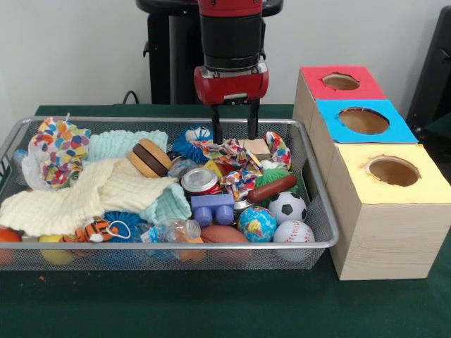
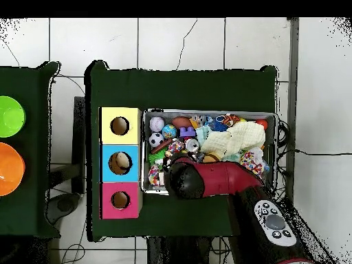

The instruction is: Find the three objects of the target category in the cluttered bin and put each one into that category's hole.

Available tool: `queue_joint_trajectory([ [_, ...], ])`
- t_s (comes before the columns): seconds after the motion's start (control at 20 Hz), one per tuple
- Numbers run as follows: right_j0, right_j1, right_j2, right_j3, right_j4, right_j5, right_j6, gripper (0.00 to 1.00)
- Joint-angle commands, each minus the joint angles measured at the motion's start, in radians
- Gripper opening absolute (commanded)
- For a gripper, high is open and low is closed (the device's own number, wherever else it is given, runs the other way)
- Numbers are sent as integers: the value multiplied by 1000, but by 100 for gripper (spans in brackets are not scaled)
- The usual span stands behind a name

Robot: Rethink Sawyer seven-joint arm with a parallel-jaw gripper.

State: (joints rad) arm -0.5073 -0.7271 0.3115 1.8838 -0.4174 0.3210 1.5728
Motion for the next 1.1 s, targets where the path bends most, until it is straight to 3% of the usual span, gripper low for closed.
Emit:
queue_joint_trajectory([
  [0.05, -22, -2, 75, -13, -92, -91, -1, 100],
  [0.25, -71, 18, 96, -54, -157, -85, -78, 100],
  [0.6, -126, -17, 156, -70, -206, -60, -100, 100],
  [1.1, -176, 99, 175, -141, -280, -91, -82, 100],
])
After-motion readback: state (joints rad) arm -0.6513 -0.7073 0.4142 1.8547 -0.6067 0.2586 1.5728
